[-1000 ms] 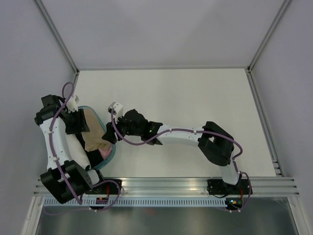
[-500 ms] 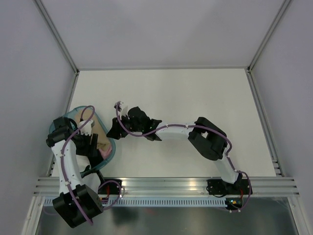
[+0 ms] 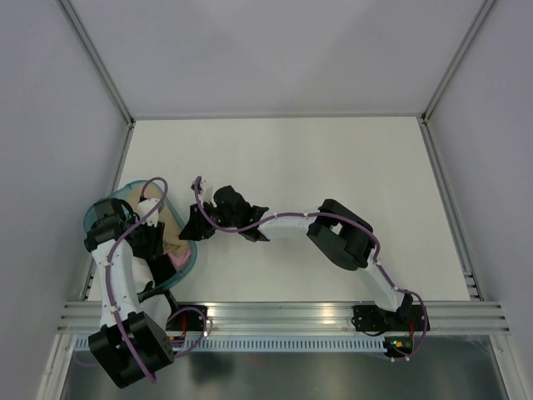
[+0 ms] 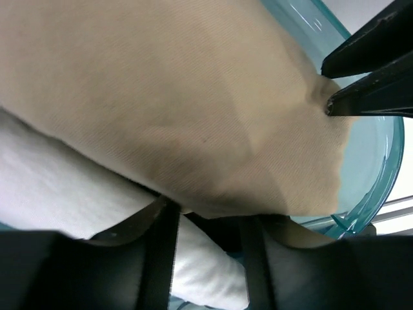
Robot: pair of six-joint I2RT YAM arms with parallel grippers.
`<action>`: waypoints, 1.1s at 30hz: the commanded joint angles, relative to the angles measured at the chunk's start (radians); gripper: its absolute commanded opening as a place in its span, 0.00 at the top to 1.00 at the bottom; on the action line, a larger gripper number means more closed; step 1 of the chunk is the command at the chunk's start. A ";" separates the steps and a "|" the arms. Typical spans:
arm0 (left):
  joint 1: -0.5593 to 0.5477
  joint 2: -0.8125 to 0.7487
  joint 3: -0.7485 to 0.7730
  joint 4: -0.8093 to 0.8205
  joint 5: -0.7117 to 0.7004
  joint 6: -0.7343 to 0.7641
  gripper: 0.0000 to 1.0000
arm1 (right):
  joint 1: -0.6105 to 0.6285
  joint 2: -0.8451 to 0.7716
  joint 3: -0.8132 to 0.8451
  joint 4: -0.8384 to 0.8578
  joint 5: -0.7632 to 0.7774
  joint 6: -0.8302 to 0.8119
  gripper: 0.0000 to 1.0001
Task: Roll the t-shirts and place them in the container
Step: Place the rolled tshirt into the container
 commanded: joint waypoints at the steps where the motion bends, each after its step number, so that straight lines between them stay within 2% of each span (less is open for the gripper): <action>1: -0.006 0.005 -0.034 0.035 0.071 0.052 0.56 | 0.004 0.024 0.036 0.021 -0.023 0.039 0.71; 6: -0.008 0.005 -0.042 -0.020 0.068 0.068 0.67 | 0.004 0.017 0.032 0.025 -0.014 0.054 0.74; 9: -0.006 0.005 -0.033 -0.033 0.080 0.056 0.83 | 0.002 0.017 0.032 0.028 -0.014 0.063 0.76; 10: -0.008 0.004 -0.025 -0.039 0.091 0.053 0.95 | 0.003 0.019 0.030 0.033 -0.014 0.067 0.76; 13: -0.008 0.002 -0.019 -0.057 0.114 0.064 0.98 | 0.004 0.020 0.030 0.045 -0.018 0.079 0.76; 17: -0.008 -0.007 -0.004 -0.142 0.214 0.198 0.98 | 0.002 0.020 0.032 0.047 -0.020 0.080 0.77; 21: -0.008 0.003 0.015 -0.218 0.255 0.277 0.97 | 0.002 0.019 0.030 0.044 -0.015 0.080 0.77; 27: -0.006 0.005 0.007 -0.244 0.232 0.315 0.94 | 0.004 0.020 0.033 0.036 -0.011 0.082 0.77; 29: -0.006 0.007 0.016 -0.266 0.243 0.346 0.91 | 0.004 0.020 0.035 0.033 -0.008 0.080 0.77; 30: -0.008 0.005 0.018 -0.281 0.242 0.357 0.87 | 0.004 0.020 0.035 0.028 -0.006 0.082 0.76; 33: -0.008 0.017 0.035 -0.310 0.222 0.375 0.54 | 0.002 0.017 0.032 0.027 -0.005 0.077 0.75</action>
